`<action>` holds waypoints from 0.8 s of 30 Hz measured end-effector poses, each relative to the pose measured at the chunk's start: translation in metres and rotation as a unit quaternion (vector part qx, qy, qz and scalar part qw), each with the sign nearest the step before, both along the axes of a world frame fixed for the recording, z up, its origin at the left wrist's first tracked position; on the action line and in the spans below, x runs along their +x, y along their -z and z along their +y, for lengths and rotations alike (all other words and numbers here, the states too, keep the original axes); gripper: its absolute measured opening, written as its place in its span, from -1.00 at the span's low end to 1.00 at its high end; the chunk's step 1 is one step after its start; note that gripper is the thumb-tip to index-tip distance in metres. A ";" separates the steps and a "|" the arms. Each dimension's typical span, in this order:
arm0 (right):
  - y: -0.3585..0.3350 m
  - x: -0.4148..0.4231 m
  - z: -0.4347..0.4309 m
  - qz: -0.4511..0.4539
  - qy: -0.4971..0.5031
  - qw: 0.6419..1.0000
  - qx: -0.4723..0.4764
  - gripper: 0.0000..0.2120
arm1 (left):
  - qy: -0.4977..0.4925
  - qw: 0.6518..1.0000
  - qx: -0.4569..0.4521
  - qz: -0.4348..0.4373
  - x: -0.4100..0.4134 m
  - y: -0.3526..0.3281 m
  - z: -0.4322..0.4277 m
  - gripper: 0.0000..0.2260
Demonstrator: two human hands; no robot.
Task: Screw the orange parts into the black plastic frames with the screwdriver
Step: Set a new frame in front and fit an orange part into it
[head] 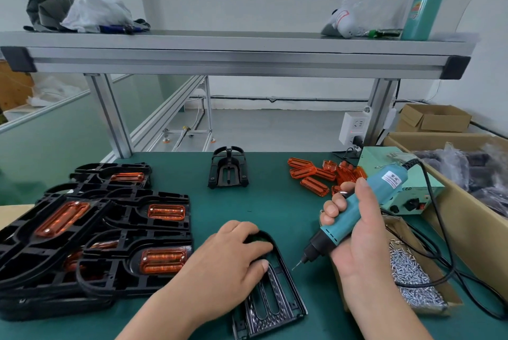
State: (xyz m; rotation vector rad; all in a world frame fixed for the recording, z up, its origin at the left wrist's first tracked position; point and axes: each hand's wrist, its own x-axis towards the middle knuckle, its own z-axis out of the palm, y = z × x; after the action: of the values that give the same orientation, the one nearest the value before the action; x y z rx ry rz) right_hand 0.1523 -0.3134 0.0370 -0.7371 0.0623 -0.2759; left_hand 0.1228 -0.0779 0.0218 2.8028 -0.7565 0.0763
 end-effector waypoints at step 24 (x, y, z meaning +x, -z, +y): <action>-0.002 -0.002 -0.001 0.004 0.006 1.000 0.001 -0.75 | -0.017 1.000 0.001 -0.019 -0.003 0.003 -0.003 -0.44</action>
State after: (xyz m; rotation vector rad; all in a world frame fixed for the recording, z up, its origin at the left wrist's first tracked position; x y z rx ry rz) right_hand 0.1500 -0.3145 0.0389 -0.7363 0.0748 -0.2852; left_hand 0.1200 -0.0806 0.0184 2.8234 -0.7188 0.1355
